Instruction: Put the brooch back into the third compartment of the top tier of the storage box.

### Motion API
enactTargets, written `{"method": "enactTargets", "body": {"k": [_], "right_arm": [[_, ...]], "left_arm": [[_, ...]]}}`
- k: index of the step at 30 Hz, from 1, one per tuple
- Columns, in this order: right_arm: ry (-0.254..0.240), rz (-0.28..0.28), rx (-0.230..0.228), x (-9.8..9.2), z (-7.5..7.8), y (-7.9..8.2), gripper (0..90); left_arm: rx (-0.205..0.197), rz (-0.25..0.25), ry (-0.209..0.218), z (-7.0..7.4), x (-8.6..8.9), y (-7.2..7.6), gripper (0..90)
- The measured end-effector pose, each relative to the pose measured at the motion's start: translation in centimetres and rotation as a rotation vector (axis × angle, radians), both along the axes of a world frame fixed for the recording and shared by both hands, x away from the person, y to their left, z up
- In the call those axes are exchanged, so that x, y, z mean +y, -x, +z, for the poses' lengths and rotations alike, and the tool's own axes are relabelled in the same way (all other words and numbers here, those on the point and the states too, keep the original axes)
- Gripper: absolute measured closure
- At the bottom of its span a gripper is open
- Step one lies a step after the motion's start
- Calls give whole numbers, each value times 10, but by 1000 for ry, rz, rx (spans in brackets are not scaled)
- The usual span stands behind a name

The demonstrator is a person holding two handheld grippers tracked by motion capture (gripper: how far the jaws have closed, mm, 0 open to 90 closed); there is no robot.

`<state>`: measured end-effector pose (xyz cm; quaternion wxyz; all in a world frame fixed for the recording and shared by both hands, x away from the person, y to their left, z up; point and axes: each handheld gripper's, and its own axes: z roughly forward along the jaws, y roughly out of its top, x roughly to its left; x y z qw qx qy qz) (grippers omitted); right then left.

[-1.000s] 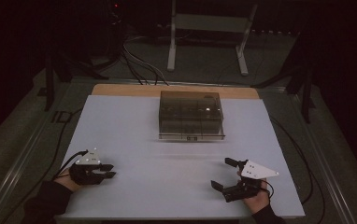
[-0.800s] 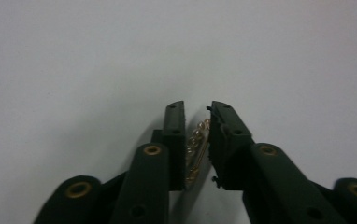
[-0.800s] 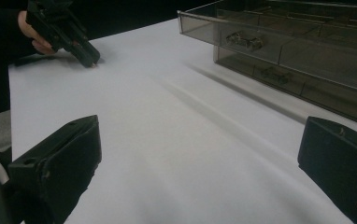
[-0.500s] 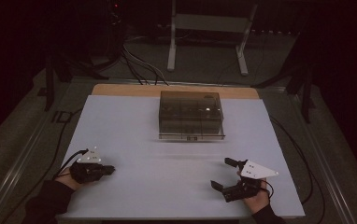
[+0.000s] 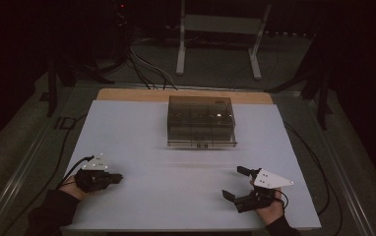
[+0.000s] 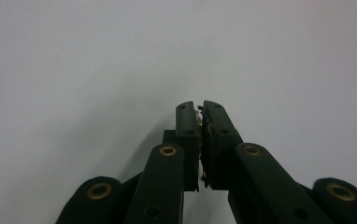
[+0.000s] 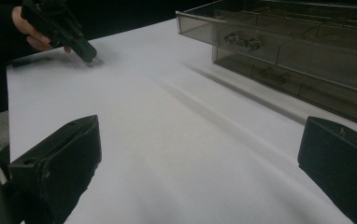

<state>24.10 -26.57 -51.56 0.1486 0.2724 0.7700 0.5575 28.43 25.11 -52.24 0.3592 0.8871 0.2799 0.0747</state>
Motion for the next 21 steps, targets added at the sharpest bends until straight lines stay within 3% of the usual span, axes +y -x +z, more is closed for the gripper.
{"method": "enactTargets", "body": {"k": [9,21], "right_arm": [[-3,0,1,0,0,0,0],[-7,0,4,0,0,0,0]], "left_arm": [[15,6,15,5,-5,-2,874],[40,-28,11,9,-22,-1,873]]}}
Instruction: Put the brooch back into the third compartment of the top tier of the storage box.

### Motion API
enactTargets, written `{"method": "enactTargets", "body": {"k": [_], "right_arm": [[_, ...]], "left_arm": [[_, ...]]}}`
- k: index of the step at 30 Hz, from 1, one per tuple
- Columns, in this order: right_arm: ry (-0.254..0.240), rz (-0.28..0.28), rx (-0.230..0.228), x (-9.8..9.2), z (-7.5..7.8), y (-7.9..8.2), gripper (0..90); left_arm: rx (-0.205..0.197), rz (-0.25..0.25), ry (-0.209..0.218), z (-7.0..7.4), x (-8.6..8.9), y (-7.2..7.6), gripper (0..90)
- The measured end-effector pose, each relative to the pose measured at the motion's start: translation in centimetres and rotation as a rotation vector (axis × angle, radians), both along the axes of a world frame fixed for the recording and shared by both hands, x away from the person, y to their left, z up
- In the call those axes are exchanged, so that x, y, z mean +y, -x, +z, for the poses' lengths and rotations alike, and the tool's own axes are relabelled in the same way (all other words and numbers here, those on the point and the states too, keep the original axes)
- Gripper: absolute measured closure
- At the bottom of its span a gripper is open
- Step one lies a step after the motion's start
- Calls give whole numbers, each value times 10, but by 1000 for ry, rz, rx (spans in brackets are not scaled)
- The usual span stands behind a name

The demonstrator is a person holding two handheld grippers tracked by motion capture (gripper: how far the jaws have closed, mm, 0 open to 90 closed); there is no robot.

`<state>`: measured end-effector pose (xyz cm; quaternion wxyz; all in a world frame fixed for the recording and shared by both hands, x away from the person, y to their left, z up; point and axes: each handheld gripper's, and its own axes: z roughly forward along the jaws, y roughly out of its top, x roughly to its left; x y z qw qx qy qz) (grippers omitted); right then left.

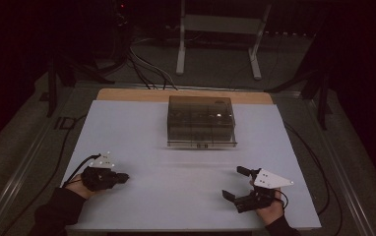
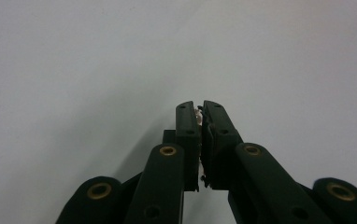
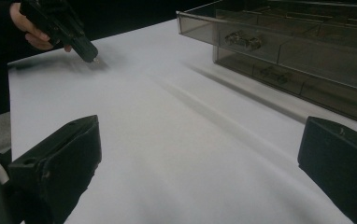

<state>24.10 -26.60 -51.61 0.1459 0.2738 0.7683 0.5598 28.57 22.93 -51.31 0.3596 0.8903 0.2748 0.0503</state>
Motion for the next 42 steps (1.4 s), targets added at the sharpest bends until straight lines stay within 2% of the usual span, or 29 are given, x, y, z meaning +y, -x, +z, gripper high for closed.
{"method": "enactTargets", "body": {"k": [4,9,14,17,20,24,31,33,38,42], "right_arm": [[-5,-1,5,0,0,-1,0],[-5,-1,4,0,-1,-1,0],[-5,3,8,0,-1,-1,0],[-12,2,9,0,-1,-1,0],[-10,1,10,0,-1,-1,0],[-8,2,7,0,-1,-1,0],[-4,2,7,0,-1,-1,0],[-4,1,7,0,0,0,0],[-7,0,7,0,-1,-1,0],[-4,2,6,0,-1,0,0]], "left_arm": [[1,-16,-10,2,-7,1,873],[17,-24,-1,3,-13,-2,873],[9,-29,7,6,-18,-3,873],[6,-49,14,11,-24,-5,873],[-10,-45,16,14,-28,-6,873],[-23,-66,27,20,-34,-7,873],[-16,-91,31,26,-45,-11,873],[-26,-96,23,28,-48,-12,873],[-23,-124,44,35,-56,-13,873],[-31,-138,38,41,-64,-16,873]]}}
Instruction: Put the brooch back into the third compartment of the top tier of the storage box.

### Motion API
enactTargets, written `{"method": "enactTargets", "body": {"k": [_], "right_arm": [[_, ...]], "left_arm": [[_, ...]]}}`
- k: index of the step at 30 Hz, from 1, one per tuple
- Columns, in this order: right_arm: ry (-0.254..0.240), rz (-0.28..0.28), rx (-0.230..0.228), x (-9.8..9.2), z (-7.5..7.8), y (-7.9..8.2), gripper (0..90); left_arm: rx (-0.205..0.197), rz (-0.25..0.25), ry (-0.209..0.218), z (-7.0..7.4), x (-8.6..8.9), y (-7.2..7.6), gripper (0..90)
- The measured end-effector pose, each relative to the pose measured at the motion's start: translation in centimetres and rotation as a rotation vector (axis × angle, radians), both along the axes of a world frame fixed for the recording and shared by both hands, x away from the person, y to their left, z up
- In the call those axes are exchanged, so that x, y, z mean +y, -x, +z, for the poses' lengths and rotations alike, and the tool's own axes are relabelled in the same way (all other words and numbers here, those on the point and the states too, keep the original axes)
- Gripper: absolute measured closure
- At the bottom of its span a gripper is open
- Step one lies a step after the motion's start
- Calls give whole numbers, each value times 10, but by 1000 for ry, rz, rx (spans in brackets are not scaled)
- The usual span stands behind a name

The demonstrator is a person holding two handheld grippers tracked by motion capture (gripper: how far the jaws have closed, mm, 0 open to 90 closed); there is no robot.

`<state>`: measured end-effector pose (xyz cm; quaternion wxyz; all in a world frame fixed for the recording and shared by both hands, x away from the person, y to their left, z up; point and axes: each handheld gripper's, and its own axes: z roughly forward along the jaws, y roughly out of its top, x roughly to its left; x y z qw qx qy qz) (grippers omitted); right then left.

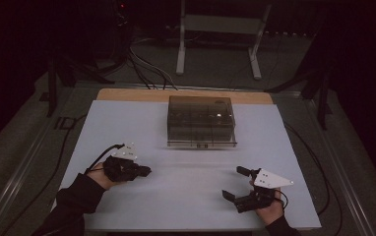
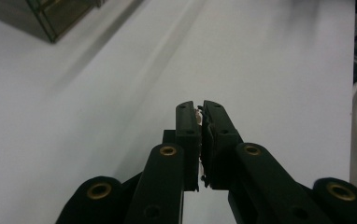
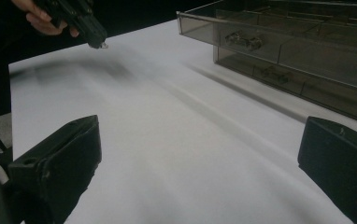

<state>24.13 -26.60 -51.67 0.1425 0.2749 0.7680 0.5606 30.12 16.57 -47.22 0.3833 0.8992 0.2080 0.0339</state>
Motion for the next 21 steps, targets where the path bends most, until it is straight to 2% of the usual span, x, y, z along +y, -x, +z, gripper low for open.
{"method": "enactTargets", "body": {"k": [1,21], "right_arm": [[-1,0,1,0,0,0,0],[-1,3,-4,0,1,1,0]], "left_arm": [[-5,-8,-8,1,-2,0,873],[-29,-76,16,21,-32,-9,872]]}}
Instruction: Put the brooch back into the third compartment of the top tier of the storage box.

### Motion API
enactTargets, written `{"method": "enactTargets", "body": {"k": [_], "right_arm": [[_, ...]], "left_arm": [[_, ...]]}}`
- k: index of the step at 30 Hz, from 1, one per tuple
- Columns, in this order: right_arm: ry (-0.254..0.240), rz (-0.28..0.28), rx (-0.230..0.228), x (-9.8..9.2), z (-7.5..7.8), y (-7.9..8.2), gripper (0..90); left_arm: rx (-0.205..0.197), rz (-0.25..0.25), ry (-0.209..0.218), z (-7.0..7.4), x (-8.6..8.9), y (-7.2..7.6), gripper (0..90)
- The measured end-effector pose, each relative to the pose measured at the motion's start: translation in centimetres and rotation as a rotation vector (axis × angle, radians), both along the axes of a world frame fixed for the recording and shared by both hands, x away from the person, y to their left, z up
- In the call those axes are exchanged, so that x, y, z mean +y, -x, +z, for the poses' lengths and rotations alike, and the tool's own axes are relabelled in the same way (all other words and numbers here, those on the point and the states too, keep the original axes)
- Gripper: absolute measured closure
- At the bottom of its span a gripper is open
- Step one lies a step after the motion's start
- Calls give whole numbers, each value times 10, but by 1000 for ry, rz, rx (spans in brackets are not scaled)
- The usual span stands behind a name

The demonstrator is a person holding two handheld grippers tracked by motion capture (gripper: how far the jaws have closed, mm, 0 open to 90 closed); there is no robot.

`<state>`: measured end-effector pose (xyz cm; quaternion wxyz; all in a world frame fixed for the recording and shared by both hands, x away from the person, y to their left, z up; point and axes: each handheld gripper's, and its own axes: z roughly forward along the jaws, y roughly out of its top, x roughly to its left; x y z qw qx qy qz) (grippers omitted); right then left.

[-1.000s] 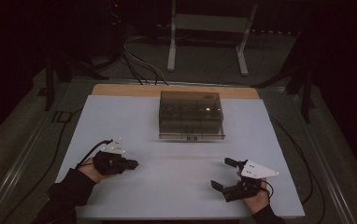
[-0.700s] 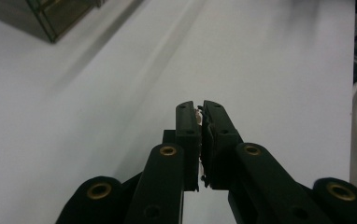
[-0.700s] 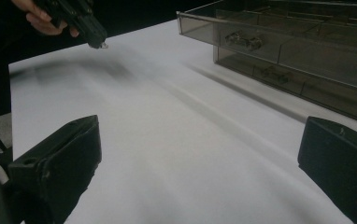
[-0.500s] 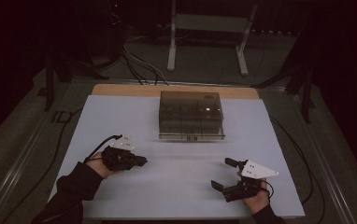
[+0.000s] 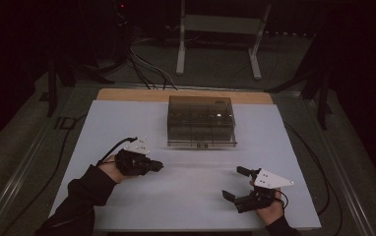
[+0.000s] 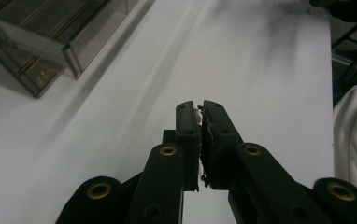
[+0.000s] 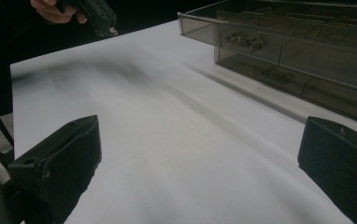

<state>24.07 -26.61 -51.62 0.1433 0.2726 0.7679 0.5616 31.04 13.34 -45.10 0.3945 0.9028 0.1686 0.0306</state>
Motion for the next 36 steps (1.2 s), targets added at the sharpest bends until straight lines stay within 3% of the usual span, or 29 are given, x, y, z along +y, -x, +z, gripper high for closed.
{"method": "enactTargets", "body": {"k": [24,28,36], "right_arm": [[2,8,-1,2,0,1,0],[-2,8,-3,1,0,0,0],[0,8,1,1,0,1,0]], "left_arm": [[-27,-14,40,23,-34,-16,872],[-29,-19,30,25,-39,-19,872],[-34,12,57,31,-45,-26,871]]}}
